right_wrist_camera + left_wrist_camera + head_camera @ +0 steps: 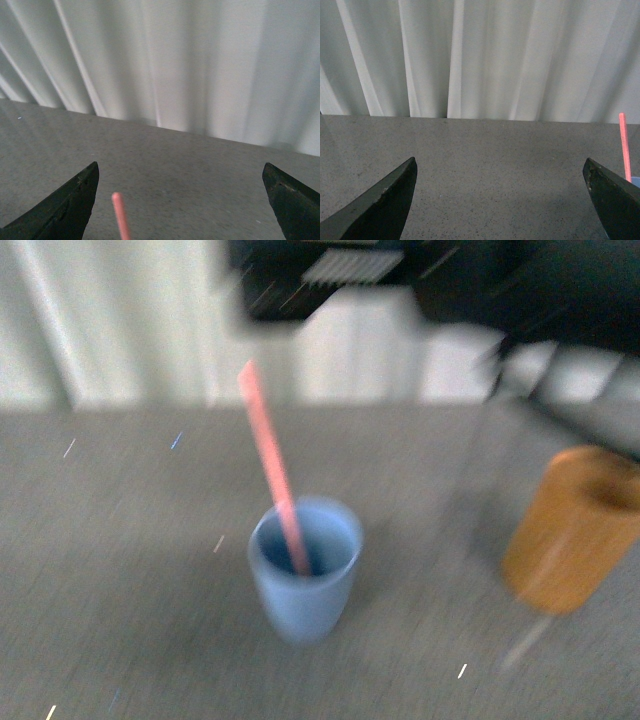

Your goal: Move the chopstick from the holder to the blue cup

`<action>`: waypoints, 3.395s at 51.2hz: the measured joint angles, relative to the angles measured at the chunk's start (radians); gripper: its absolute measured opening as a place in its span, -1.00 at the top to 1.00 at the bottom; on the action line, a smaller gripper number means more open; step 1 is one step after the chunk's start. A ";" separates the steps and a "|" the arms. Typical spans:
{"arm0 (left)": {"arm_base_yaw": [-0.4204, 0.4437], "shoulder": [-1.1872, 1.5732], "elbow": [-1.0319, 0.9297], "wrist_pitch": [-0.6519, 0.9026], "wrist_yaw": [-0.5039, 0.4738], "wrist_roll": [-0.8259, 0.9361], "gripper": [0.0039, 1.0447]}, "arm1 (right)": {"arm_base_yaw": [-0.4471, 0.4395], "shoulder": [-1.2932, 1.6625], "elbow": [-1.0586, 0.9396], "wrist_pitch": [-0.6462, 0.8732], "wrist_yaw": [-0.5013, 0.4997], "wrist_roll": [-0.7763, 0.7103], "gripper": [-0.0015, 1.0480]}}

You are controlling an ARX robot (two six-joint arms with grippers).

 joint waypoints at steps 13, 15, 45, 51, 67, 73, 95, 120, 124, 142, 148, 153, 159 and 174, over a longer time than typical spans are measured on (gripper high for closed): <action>0.000 0.000 0.000 0.000 0.000 0.000 -0.87 | -0.257 -0.398 -0.197 -0.219 0.038 0.008 -0.81; 0.000 0.000 0.000 0.000 0.000 0.000 -0.87 | -0.303 -0.450 -0.229 -0.248 0.024 0.011 -0.81; 0.000 0.000 0.000 0.000 0.000 0.000 -0.87 | -0.552 -1.030 -0.563 -0.341 -0.178 -0.097 -0.22; 0.000 0.000 0.000 0.000 0.000 0.000 -0.87 | -0.551 -1.086 -0.600 -0.350 -0.173 -0.122 0.25; 0.000 0.000 0.000 0.000 0.000 0.000 -0.87 | -0.550 -1.194 -0.648 -0.411 -0.173 -0.134 0.98; 0.000 0.000 0.000 0.000 0.000 0.000 -0.87 | -0.550 -1.238 -0.661 -0.439 -0.172 -0.134 0.98; 0.000 0.000 0.000 0.000 0.000 0.000 -0.87 | -0.550 -1.394 -0.682 -0.554 -0.172 -0.134 0.98; 0.000 -0.001 0.000 0.000 0.000 0.000 -0.87 | -0.550 -1.532 -0.682 -0.694 -0.172 -0.134 0.98; 0.000 -0.001 0.000 0.000 0.000 0.000 -0.87 | -0.550 -1.532 -0.682 -0.694 -0.172 -0.134 0.78; 0.000 -0.001 0.000 0.000 0.000 0.000 -0.87 | -0.550 -1.532 -0.682 -0.694 -0.172 -0.134 -0.26; 0.000 -0.001 0.000 0.000 0.000 0.000 -0.87 | -0.550 -1.532 -0.682 -0.694 -0.172 -0.134 -0.60; 0.000 -0.001 0.000 0.000 0.000 0.000 -0.87 | -0.550 -1.532 -0.682 -0.694 -0.172 -0.133 -0.85; 0.000 -0.001 0.000 0.000 0.000 0.000 -0.87 | -0.550 -1.532 -0.682 -0.694 -0.172 -0.133 -0.80; 0.000 -0.001 0.000 0.000 0.000 0.000 -0.87 | -0.550 -1.532 -0.682 -0.694 -0.172 -0.133 -0.81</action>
